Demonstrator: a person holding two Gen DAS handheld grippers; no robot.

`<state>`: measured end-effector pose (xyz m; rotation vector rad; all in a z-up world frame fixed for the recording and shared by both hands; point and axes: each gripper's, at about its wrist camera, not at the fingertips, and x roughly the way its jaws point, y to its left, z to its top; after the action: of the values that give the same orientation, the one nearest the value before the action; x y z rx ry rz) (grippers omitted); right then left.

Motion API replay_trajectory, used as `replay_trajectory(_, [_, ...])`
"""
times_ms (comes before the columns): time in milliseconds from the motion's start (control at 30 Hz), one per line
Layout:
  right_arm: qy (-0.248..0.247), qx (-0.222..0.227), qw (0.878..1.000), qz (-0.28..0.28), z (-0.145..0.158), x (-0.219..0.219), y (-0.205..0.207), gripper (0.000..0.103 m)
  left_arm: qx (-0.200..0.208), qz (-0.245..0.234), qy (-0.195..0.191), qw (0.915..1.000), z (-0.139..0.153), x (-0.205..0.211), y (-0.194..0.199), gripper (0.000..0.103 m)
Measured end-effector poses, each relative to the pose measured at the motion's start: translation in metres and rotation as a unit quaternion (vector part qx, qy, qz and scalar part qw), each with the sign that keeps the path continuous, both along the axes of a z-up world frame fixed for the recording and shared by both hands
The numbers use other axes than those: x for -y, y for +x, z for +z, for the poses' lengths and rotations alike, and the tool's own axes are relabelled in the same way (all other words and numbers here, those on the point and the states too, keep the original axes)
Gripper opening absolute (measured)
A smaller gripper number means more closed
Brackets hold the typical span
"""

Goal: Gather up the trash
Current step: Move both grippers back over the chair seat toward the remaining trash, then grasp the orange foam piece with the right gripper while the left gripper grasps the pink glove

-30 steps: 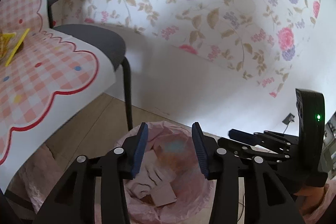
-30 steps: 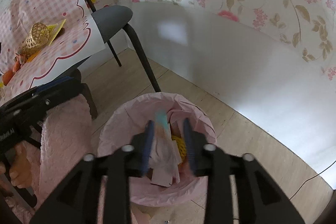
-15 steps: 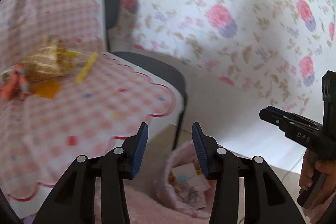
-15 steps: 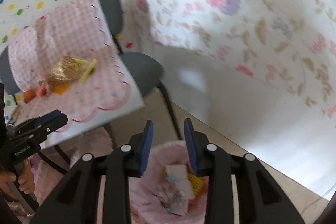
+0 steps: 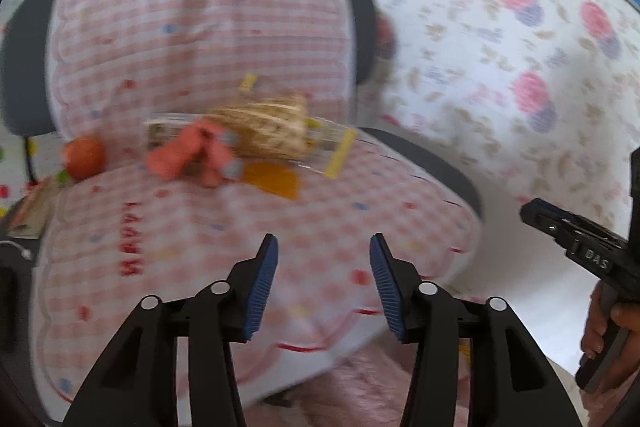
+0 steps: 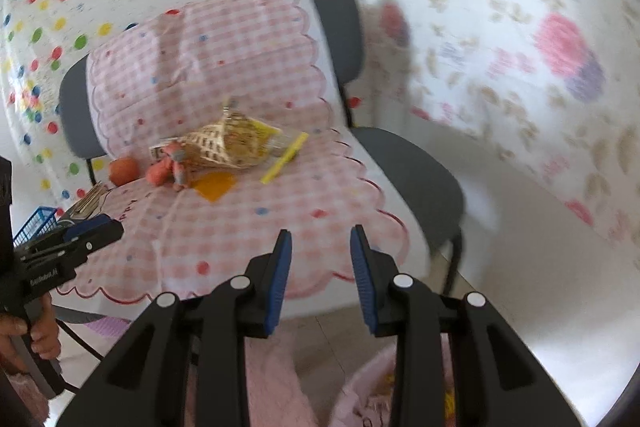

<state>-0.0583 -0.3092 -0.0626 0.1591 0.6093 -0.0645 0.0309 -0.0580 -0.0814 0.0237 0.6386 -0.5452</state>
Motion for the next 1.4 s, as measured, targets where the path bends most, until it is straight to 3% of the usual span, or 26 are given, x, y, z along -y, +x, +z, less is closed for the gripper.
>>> replay_trajectory(167, [-0.011, -0.010, 1.000, 0.026, -0.003, -0.010, 0.039, 0.030, 0.002, 0.051, 0.017, 0.9985, 0.002, -0.024, 0.027, 0.062])
replay_trajectory(300, [-0.017, -0.024, 0.998, 0.062, -0.008, -0.022, 0.073, 0.037, -0.004, 0.072, 0.028, 0.9970, 0.000, -0.027, 0.047, 0.063])
replay_trajectory(467, [-0.002, -0.057, 0.989, 0.134, -0.026, -0.051, 0.122, 0.037, -0.009, 0.096, 0.030, 0.9949, -0.002, -0.031, 0.071, 0.063])
replay_trajectory(567, [0.003, -0.070, 0.984, 0.161, -0.037, -0.067, 0.147, 0.046, -0.002, 0.114, 0.047, 0.9923, -0.007, -0.035, 0.086, 0.063])
replay_trajectory(700, [0.006, -0.092, 0.977, 0.191, -0.053, -0.085, 0.180, 0.050, -0.011, 0.135, 0.054, 0.9893, -0.015, -0.047, 0.105, 0.063])
replay_trajectory(900, [0.017, -0.132, 0.970, 0.204, -0.075, -0.097, 0.227, 0.052, -0.023, 0.140, 0.055, 0.9883, -0.026, -0.059, 0.122, 0.066])
replay_trajectory(1000, [0.008, -0.143, 0.967, 0.209, -0.079, -0.103, 0.244, 0.061, -0.028, 0.138, 0.054, 0.9886, -0.030, -0.061, 0.127, 0.066])
replay_trajectory(1133, [0.010, -0.154, 0.965, 0.211, -0.083, -0.105, 0.260, 0.063, -0.034, 0.137, 0.047, 0.9888, -0.034, -0.065, 0.130, 0.066])
replay_trajectory(1233, [0.026, -0.151, 0.963, 0.222, -0.084, -0.104, 0.257, 0.051, -0.038, 0.137, 0.042, 0.9890, -0.036, -0.067, 0.129, 0.066])
replay_trajectory(1300, [0.022, -0.145, 0.961, 0.235, -0.082, -0.106, 0.248, 0.033, -0.038, 0.135, 0.040, 0.9892, -0.036, -0.067, 0.126, 0.066])
replay_trajectory(1400, [0.030, -0.143, 0.958, 0.246, -0.080, -0.108, 0.240, 0.015, -0.041, 0.136, 0.040, 0.9891, -0.035, -0.067, 0.123, 0.066])
